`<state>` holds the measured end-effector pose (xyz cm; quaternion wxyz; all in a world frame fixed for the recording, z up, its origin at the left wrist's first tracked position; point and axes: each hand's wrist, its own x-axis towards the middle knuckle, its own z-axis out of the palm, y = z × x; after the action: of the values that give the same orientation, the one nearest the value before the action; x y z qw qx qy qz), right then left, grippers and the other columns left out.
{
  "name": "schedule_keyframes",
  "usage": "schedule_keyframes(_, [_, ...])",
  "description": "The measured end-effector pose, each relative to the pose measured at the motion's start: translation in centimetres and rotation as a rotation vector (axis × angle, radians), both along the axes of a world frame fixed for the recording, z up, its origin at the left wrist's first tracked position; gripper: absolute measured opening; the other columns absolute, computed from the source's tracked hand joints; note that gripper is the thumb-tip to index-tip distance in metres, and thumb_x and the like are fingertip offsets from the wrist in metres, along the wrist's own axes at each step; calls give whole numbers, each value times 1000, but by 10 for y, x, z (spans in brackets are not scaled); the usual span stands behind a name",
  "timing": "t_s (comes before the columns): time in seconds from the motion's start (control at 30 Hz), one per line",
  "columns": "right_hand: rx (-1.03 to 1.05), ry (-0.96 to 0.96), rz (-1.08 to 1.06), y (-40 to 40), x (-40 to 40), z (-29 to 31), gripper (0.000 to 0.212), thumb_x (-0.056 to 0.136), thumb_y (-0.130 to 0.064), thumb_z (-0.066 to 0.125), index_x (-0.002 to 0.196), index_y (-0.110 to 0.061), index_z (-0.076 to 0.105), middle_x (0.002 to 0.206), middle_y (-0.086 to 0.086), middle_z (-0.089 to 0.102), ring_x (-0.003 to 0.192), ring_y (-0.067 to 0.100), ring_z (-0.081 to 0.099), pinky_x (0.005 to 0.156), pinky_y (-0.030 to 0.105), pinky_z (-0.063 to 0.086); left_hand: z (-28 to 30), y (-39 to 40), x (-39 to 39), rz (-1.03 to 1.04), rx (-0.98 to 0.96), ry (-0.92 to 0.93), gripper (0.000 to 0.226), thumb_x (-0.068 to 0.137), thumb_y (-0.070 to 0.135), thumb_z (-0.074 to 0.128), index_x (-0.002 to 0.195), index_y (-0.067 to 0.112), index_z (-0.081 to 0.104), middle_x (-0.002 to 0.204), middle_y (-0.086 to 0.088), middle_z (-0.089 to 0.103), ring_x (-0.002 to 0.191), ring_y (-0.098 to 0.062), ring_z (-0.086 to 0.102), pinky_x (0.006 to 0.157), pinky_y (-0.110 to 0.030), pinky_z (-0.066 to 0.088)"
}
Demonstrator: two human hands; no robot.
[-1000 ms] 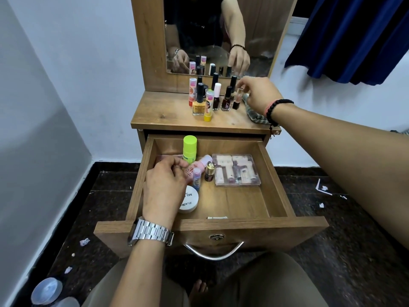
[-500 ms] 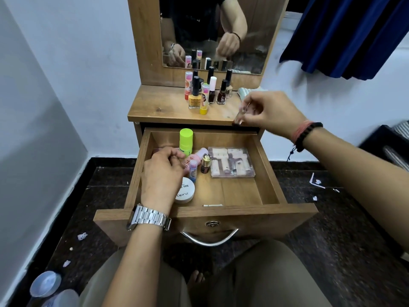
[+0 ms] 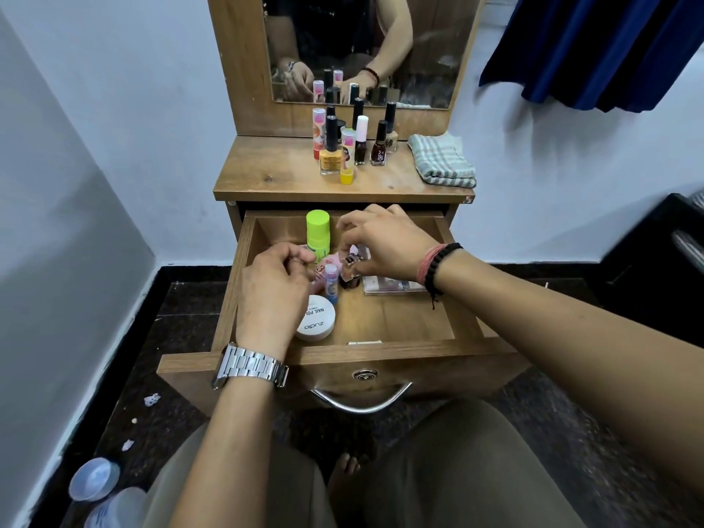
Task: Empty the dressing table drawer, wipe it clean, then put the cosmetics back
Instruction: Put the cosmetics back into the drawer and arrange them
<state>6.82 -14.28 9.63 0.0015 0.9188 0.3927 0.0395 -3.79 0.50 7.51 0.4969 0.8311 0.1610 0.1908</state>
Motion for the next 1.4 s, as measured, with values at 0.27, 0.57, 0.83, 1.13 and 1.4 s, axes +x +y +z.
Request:
schedule_keyframes(0.27, [-15, 24, -7, 9, 2, -11, 25, 79, -37, 68, 103, -32, 66, 128, -10, 50, 116, 17, 43, 91, 37, 28, -3, 2, 2, -22, -1, -6, 26, 93, 8, 46, 85, 21, 67, 80, 2, 71, 64, -9, 63, 63, -25, 51])
schedule_keyframes(0.57, [-8, 40, -10, 10, 2, -10, 28, 79, -34, 68, 107, -33, 65, 130, -10, 50, 118, 15, 43, 89, 35, 27, 0, 1, 0, -30, 14, 10, 25, 93, 10, 47, 83, 24, 66, 79, 5, 70, 67, -10, 66, 60, -24, 49])
schedule_keyframes(0.83, [328, 28, 39, -21, 10, 27, 18, 84, -30, 64, 102, -28, 64, 109, -11, 61, 104, 10, 53, 93, 35, 45, 3, 1, -3, -47, 74, 30, 23, 94, 12, 47, 89, 21, 67, 88, 5, 71, 73, -10, 66, 59, -19, 44])
schedule_keyframes(1.13, [507, -142, -288, -25, 93, 77, 42, 86, -4, 53, 124, -20, 60, 119, 0, 63, 102, 13, 58, 93, 29, 49, 2, 4, -2, -45, 91, 34, 23, 93, 12, 48, 88, 21, 67, 93, 7, 72, 74, -8, 67, 67, -31, 56])
schedule_keyframes(1.4, [398, -123, -337, -14, 119, 63, 43, 87, -1, 52, 124, -23, 58, 121, 5, 64, 109, 23, 60, 92, 33, 50, -2, 3, 1, -43, 23, 48, 28, 92, 8, 46, 79, 24, 63, 74, 6, 70, 51, 7, 58, 50, -14, 40])
